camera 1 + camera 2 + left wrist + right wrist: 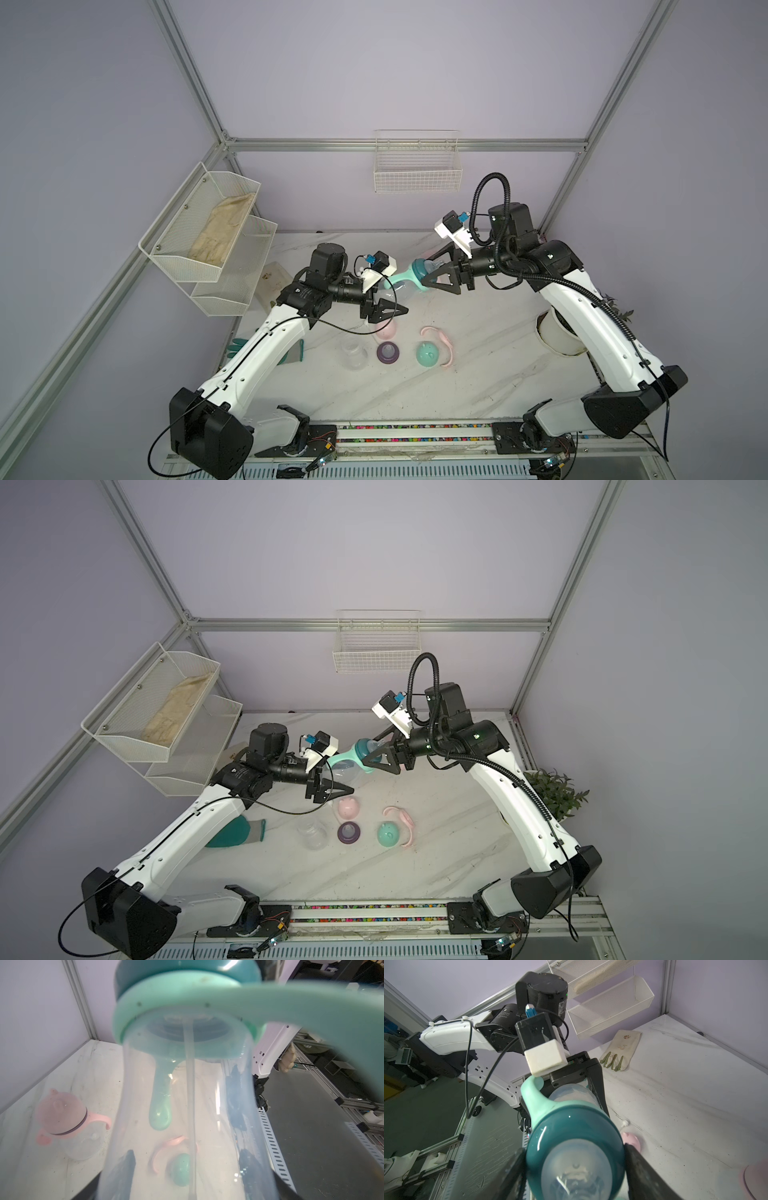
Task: Assemble the baby bottles
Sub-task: Screw the nipple onto the baby bottle.
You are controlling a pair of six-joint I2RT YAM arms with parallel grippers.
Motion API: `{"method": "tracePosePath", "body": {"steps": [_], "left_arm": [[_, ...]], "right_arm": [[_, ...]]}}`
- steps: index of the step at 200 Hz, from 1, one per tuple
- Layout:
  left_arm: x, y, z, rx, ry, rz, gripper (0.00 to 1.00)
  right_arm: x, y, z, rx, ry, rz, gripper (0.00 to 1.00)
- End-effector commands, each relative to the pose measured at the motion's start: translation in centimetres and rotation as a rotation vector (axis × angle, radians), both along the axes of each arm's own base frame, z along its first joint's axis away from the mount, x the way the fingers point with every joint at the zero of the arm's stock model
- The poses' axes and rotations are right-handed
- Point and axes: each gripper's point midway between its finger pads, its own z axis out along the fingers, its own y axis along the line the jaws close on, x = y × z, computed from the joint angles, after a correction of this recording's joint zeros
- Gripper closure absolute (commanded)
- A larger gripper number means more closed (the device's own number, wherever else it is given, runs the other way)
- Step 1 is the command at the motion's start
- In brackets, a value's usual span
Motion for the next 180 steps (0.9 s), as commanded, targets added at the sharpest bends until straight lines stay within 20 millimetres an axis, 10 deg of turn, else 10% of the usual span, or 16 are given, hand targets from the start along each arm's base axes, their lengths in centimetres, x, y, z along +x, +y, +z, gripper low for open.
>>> {"method": "tracePosePath", "body": {"steps": [1, 54, 78, 98, 180], "left_arm": [[3.7, 1.3, 3.6, 0.004, -0.188, 0.23, 1.0], [5.6, 2.6, 2.7, 0.061, -0.259, 0.375, 1.0], [3.6, 1.5, 3.0, 0.018, -0.237, 0.256, 1.0], [2.7, 1.0, 3.3, -0.011, -0.223, 0.196, 1.0], [-1.2, -0.5, 4.1, -0.106, -0.137, -0.057, 1.0]], "right_arm": [[0.2, 1.3, -0.1, 0.045, 0.094, -0.006, 0.76], [1.7, 2.1, -0.5, 0.083, 0.153, -0.036, 0.92], [1.3, 2.0, 0.4, 0.112, 0.116, -0.027, 0.51], [0.9, 1.8, 1.1, 0.125, 0.079, -0.02, 0.35], [-0.7, 1.7, 3.8, 0.214, -0.037, 0.067, 0.22]]}}
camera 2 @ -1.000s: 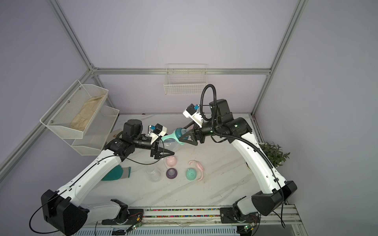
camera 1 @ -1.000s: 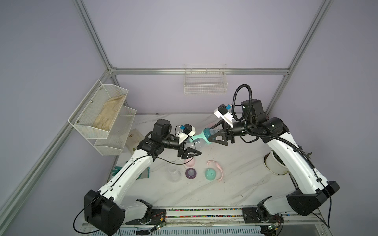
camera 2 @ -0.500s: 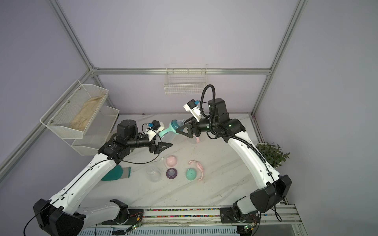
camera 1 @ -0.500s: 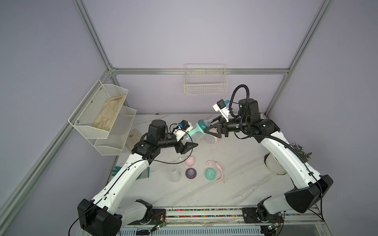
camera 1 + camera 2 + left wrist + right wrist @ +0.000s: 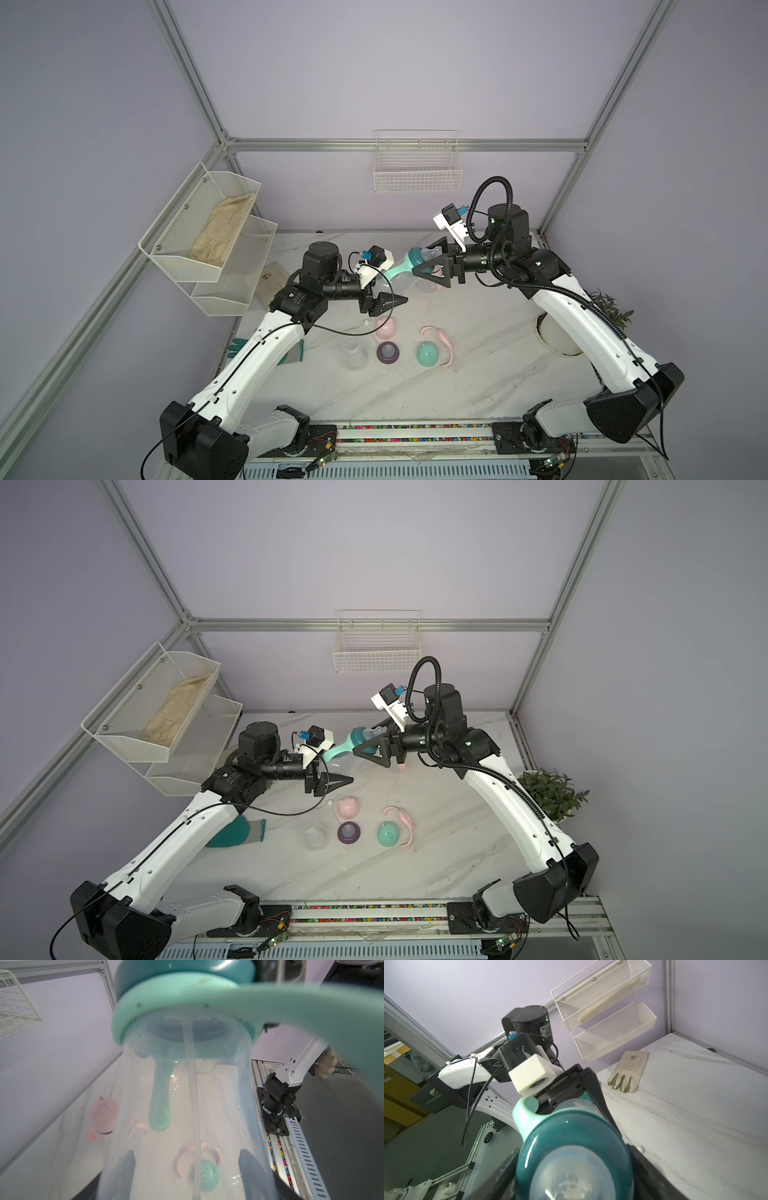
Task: Assemble the baby bottles
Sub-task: Screw the nipple onto the baby bottle, then place the baby bottle at the center of the board.
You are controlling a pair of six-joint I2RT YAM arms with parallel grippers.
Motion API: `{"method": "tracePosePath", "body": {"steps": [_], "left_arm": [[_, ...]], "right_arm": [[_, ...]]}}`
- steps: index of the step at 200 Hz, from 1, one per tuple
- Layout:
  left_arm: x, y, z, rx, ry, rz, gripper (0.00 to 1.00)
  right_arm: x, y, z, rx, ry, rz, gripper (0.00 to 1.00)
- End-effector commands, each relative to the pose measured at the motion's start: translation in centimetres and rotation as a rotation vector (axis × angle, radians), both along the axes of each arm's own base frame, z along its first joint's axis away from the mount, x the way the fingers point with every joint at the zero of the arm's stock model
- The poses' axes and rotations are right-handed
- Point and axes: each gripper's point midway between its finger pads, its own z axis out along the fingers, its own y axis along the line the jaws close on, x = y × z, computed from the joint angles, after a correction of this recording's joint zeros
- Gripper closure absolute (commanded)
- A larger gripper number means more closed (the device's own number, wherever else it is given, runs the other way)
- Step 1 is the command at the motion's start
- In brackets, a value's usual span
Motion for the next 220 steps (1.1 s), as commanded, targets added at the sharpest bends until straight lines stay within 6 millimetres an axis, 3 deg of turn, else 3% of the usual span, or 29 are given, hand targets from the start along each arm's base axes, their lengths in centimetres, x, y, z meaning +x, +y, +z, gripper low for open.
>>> {"method": "tracePosePath", "body": {"steps": [1, 33, 56, 76, 85, 93, 104, 114, 137, 171, 220], "left_arm": [[-2.0, -0.9, 1.8, -0.072, -0.035, -0.135, 1.0], [-2.2, -1.0, 1.8, -0.079, -0.023, -0.156, 1.0], [-2.1, -1.1, 1.9, -0.083, -0.014, -0.16, 0.99], [-1.8, -1.1, 1.8, -0.08, -0.008, -0.143, 0.69], [-1.5, -1.1, 1.5, -0.074, -0.007, -0.127, 0.47], [-1.0, -1.0, 1.2, -0.067, -0.007, -0.094, 0.36], [-0.3, -0.7, 0.6, -0.053, -0.004, -0.041, 0.13], [0.3, -0.4, -0.1, -0.037, -0.001, 0.013, 0.0], [1.8, 0.9, -1.9, 0.002, 0.004, 0.161, 0.0], [4.0, 4.2, -3.9, 0.067, 0.006, 0.432, 0.0], [6.2, 9.0, -6.6, 0.166, 0.04, 0.751, 0.0]], "right_arm": [[-1.6, 0.1, 2.1, 0.06, -0.074, 0.065, 0.22], [-2.5, 0.0, 2.1, 0.07, -0.086, 0.099, 0.3], [-2.6, 0.0, 1.5, 0.057, -0.075, 0.115, 0.45], [-2.4, 0.1, 1.2, 0.05, -0.069, 0.106, 0.58], [-2.1, 0.0, 1.1, 0.043, -0.071, 0.084, 0.61], [-1.7, 0.0, 1.1, 0.036, -0.076, 0.06, 0.63], [-0.9, -0.1, 1.0, 0.023, -0.084, 0.017, 0.65], [-0.3, -0.2, 0.8, 0.002, -0.082, -0.023, 0.66], [2.1, -0.9, 0.2, -0.072, -0.094, -0.157, 0.66], [6.7, -2.3, -1.9, -0.21, -0.096, -0.376, 0.69], [12.0, -2.5, -8.1, -0.383, -0.002, -0.516, 0.76]]}}
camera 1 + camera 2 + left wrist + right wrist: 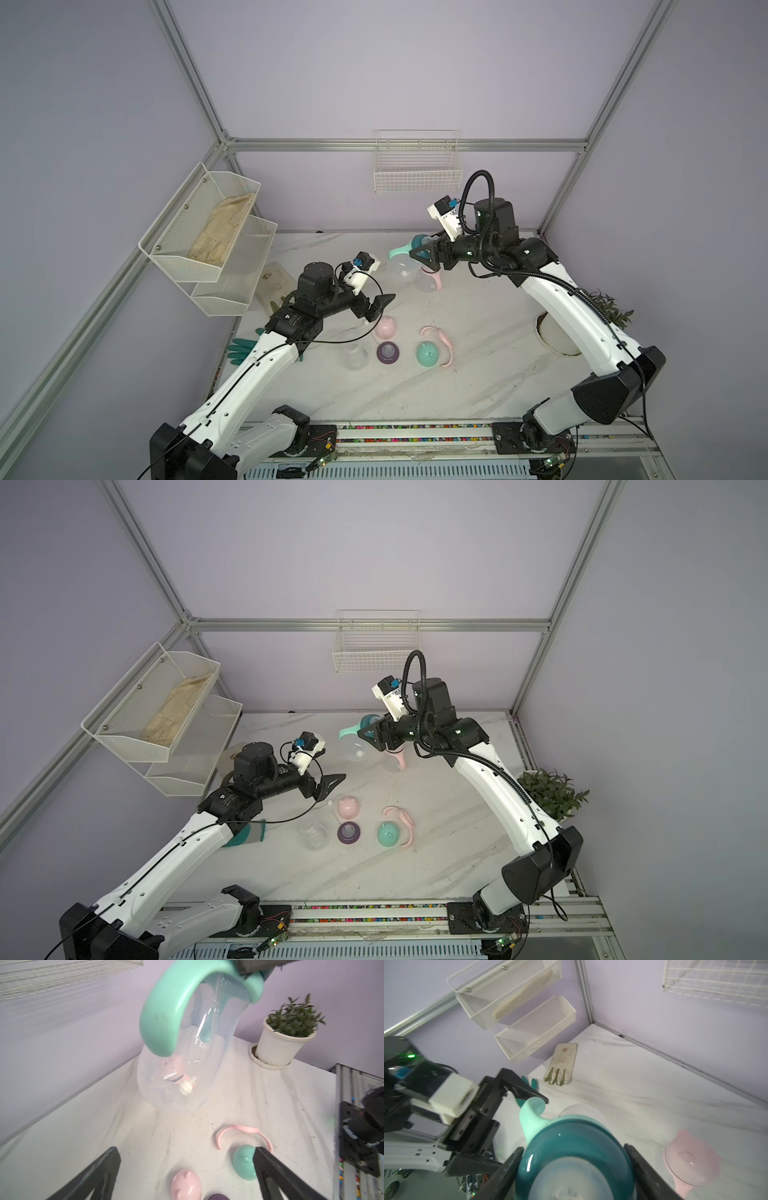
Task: Assemble the baby bottles
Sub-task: Place the baby bottle at the center of the board.
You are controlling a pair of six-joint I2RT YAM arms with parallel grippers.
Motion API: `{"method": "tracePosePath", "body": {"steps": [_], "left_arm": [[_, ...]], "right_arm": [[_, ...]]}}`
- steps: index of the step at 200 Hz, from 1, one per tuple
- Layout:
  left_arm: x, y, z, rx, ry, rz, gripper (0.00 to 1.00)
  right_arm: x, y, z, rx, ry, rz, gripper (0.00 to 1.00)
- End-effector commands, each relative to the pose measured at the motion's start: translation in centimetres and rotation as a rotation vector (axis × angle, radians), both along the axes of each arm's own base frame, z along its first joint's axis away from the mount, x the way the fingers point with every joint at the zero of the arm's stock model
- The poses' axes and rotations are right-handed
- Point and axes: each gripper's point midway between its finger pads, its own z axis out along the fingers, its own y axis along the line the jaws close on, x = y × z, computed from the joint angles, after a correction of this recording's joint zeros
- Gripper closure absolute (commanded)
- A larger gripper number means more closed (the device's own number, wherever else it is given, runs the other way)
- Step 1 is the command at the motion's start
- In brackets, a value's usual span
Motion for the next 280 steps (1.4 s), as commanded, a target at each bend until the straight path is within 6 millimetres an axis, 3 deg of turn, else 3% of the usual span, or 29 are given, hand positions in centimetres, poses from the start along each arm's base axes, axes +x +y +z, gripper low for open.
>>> {"method": "tracePosePath", "body": {"steps": [1, 67, 92, 157, 228, 280], "left_arm": [[1.6, 3.2, -1.4, 0.051, 0.01, 0.215, 0.0], [1.4, 5.0, 2.0, 0.012, -0.106, 0.304, 0.0], [1.2, 5.2, 2.3, 0.008, -0.115, 0.31, 0.0], [0.8, 5.0, 2.1, 0.007, -0.117, 0.29, 0.0], [0.1, 5.3, 2.0, 0.018, -0.122, 0.285, 0.0], [0.0, 5.2, 1.7, 0.026, -0.116, 0.275, 0.0]], "right_arm": [[2.6, -0.8, -3.3, -0.103, 0.035, -0.108, 0.76], [3.8, 2.3, -11.1, -0.246, 0.102, -0.167, 0.76], [3.5, 3.5, -14.0, -0.293, 0.133, -0.17, 0.74], [4.1, 4.6, -18.6, -0.348, 0.172, -0.214, 0.67], [4.5, 4.3, -21.8, -0.409, 0.215, -0.237, 0.57], [4.1, 4.2, -21.8, -0.43, 0.21, -0.217, 0.35]]}}
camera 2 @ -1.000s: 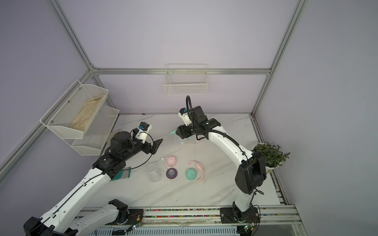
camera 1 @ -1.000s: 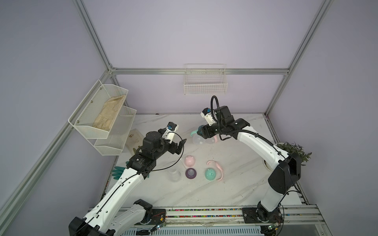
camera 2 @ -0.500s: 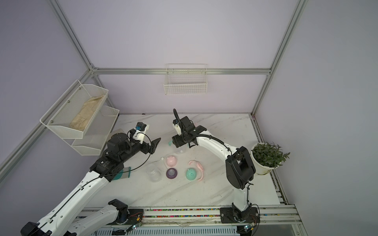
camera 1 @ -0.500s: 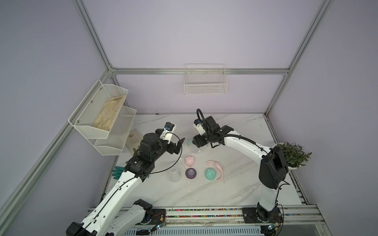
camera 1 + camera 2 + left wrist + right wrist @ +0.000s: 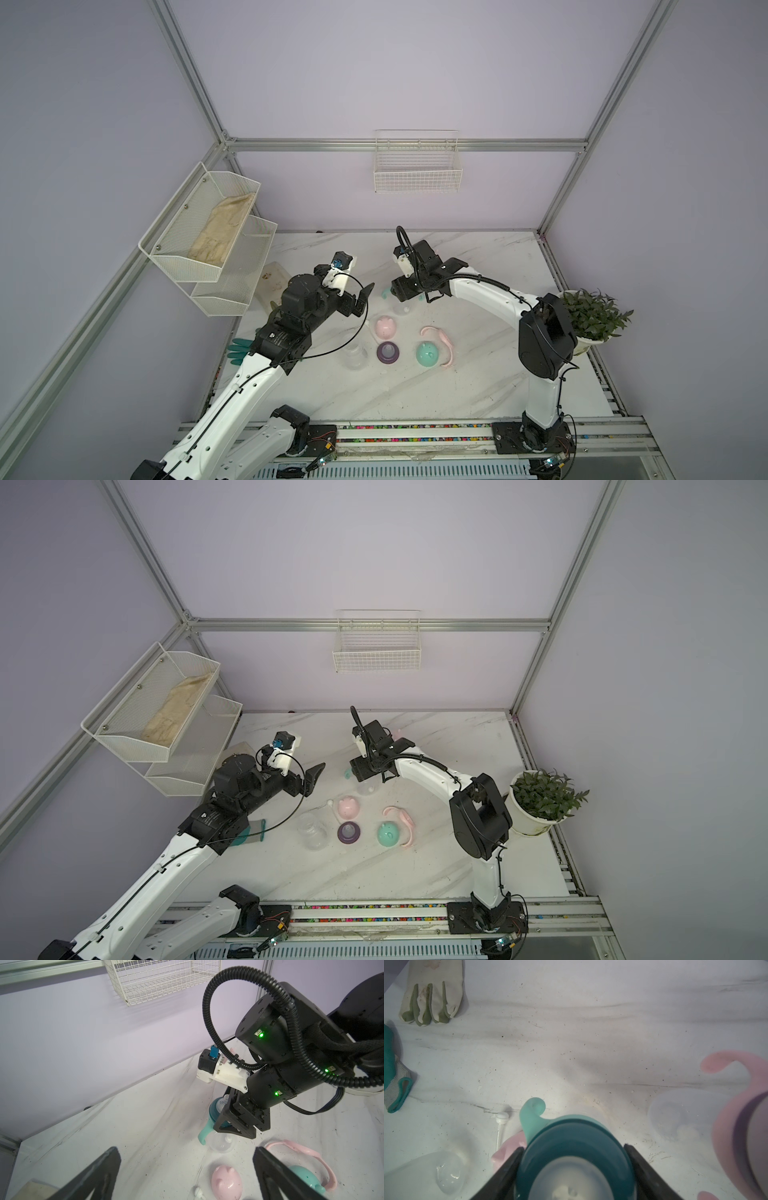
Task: Assemble the baby bottles
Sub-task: Place the baby bottle at the center of the board.
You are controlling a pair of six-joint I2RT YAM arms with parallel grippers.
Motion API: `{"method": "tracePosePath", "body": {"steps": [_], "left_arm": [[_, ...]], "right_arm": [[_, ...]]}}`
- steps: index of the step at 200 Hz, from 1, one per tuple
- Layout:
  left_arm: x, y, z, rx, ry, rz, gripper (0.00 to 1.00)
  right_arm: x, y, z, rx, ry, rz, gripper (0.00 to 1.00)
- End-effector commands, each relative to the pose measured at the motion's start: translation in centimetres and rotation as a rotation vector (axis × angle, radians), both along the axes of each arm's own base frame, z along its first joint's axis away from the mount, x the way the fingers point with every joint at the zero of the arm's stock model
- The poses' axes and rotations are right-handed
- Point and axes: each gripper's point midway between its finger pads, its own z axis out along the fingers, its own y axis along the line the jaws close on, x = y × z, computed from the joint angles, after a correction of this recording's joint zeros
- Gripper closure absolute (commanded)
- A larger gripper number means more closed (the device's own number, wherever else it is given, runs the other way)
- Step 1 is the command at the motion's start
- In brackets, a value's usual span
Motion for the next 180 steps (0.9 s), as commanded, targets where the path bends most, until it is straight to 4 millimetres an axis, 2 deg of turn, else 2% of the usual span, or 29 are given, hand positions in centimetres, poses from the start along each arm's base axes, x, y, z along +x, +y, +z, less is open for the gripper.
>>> {"method": "tracePosePath", "body": {"steps": [1, 74, 112, 132, 152, 180], "left_arm": [[-0.2, -0.1, -0.5, 0.004, -0.007, -0.014, 0.0], [0.2, -0.3, -1.2, 0.013, 0.022, -0.012, 0.0], [0.3, -0.3, -1.4, 0.016, 0.03, -0.013, 0.0], [0.5, 0.2, -1.2, 0.018, 0.024, 0.021, 0.0], [1.2, 1.3, -1.0, 0.025, 0.018, 0.093, 0.0], [1.6, 1.5, -0.8, 0.025, 0.007, 0.113, 0.0]], "right_arm": [[-0.1, 0.2, 0.2, -0.008, -0.01, 0.009, 0.34], [0.0, -0.3, 4.4, 0.001, -0.077, 0.009, 0.18], [-0.5, -1.1, 6.3, -0.024, -0.09, 0.01, 0.16], [-1.9, -2.5, 7.8, -0.051, -0.086, 0.017, 0.16], [-4.4, -4.1, 8.8, -0.086, -0.058, 0.036, 0.17], [-8.9, -5.6, 8.4, -0.11, 0.028, 0.071, 0.2]]}}
